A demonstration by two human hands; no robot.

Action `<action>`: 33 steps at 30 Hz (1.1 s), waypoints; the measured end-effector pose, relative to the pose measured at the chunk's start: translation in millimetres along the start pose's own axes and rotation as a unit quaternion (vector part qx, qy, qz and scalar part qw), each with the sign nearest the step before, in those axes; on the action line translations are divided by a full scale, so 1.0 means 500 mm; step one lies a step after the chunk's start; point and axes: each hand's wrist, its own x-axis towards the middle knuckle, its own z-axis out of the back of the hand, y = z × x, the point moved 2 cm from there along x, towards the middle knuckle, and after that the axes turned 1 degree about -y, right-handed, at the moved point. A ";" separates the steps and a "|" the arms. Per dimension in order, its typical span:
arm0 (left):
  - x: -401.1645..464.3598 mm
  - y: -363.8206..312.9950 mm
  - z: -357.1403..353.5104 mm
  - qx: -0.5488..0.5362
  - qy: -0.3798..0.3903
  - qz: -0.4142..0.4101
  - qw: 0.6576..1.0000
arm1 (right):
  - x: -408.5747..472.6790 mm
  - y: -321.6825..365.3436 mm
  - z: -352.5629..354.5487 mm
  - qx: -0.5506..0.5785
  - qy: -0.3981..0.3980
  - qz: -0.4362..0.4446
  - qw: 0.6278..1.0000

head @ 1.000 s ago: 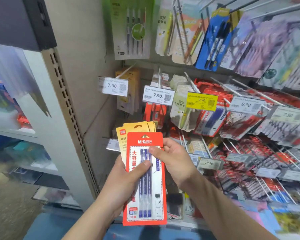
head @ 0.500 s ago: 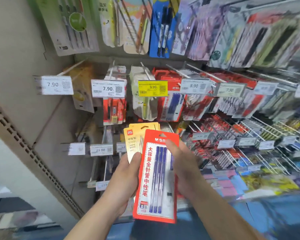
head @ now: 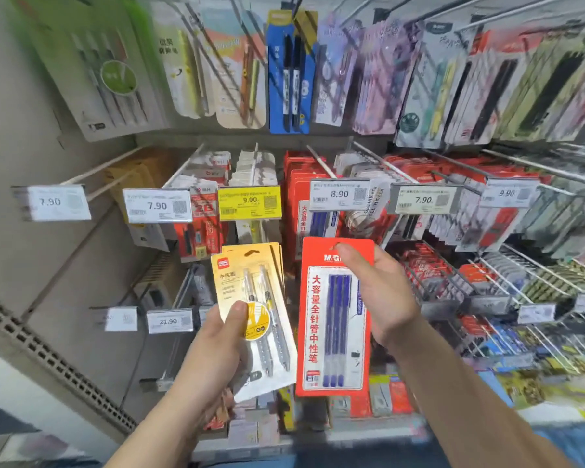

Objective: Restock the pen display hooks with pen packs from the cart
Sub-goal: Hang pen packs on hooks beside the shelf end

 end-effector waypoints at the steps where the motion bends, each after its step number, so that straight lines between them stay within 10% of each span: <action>1: 0.001 -0.006 -0.003 0.003 -0.012 -0.007 1.000 | 0.013 0.008 0.004 -0.014 0.004 0.004 1.000; 12: 0.021 0.015 -0.005 -0.013 -0.108 -0.023 0.994 | 0.120 0.030 0.034 -0.178 0.041 0.096 0.978; 33: -0.013 -0.015 0.035 -0.075 -0.073 -0.036 0.994 | 0.178 0.037 -0.028 -0.105 -0.011 0.066 0.992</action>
